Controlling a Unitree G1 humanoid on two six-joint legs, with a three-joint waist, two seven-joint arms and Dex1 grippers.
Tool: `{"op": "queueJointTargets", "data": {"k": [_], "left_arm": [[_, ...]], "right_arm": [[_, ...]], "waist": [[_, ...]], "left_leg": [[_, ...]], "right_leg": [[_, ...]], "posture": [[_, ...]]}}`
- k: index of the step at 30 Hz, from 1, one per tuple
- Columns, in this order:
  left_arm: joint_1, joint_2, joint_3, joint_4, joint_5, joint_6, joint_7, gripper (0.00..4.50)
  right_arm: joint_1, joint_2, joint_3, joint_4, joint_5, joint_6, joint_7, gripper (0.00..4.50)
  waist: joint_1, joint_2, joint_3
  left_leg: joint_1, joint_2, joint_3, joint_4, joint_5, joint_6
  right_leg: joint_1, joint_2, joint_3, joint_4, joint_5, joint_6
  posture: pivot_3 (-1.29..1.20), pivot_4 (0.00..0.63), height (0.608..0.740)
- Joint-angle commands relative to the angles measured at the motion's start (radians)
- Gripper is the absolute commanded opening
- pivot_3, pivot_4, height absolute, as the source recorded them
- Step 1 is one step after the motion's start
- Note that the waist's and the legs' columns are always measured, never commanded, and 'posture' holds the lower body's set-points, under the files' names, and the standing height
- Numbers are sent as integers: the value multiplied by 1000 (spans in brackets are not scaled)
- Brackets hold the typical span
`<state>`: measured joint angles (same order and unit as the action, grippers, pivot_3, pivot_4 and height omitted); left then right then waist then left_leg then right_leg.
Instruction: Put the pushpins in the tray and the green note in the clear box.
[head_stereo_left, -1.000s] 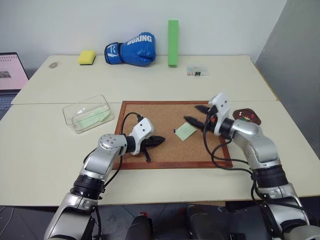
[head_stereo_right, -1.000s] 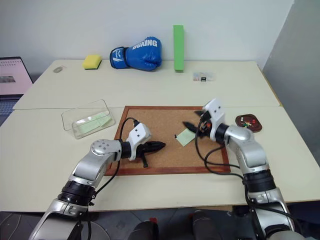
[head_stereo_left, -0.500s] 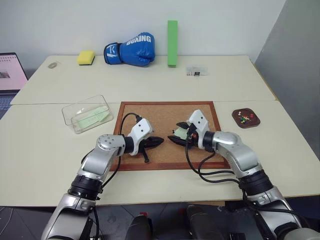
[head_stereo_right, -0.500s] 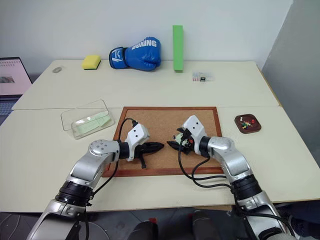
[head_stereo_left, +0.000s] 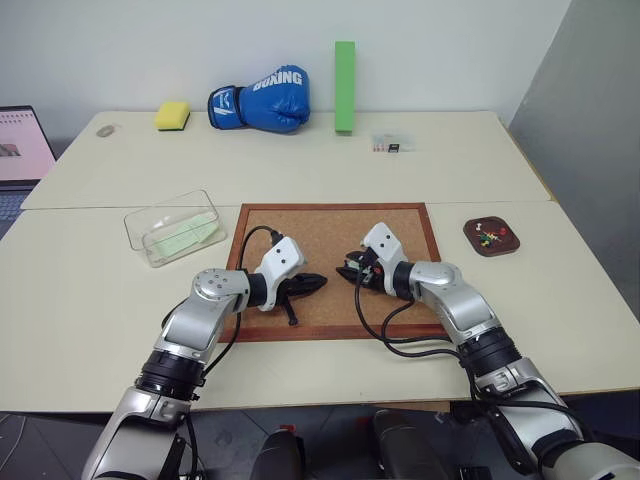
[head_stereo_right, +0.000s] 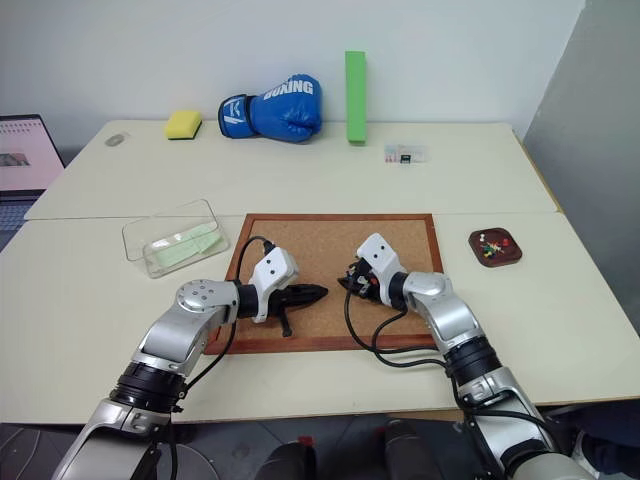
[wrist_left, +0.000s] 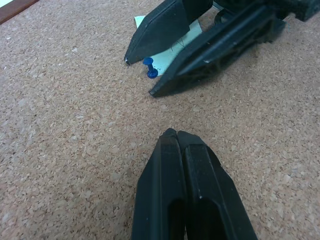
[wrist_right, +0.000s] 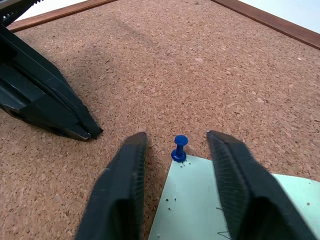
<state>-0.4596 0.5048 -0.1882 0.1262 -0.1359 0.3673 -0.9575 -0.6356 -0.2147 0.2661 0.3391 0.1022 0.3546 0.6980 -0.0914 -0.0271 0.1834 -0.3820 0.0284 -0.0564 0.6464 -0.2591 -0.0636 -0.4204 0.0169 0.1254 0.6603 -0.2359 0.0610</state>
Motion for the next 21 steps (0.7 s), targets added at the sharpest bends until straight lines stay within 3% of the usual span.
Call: {"op": "queueJointTargets", "data": {"k": [1, 6, 21], "left_arm": [[11, 4, -9, 11, 11, 12, 8, 0], [5, 3, -14, 19, 12, 8, 6, 0], [10, 3, -22, 20, 14, 8, 3, 0]], "right_arm": [[-17, 17, -41, -14, 25, -9, 2, 936], [-17, 29, -61, -21, 36, 5, 2, 29], [-9, 29, -155, -181, 136, 15, 8, 29]], "waist": [[0, 0, 0], [0, 0, 0], [1, 0, 0]], "left_leg": [[0, 0, 0, 0, 0, 0], [0, 0, 0, 0, 0, 0], [0, 0, 0, 0, 0, 0]], "right_leg": [[0, 0, 0, 0, 0, 0], [0, 0, 0, 0, 0, 0], [0, 0, 0, 0, 0, 0]], "posture": [[0, 150, 740], [0, 150, 740], [0, 150, 740]]}}
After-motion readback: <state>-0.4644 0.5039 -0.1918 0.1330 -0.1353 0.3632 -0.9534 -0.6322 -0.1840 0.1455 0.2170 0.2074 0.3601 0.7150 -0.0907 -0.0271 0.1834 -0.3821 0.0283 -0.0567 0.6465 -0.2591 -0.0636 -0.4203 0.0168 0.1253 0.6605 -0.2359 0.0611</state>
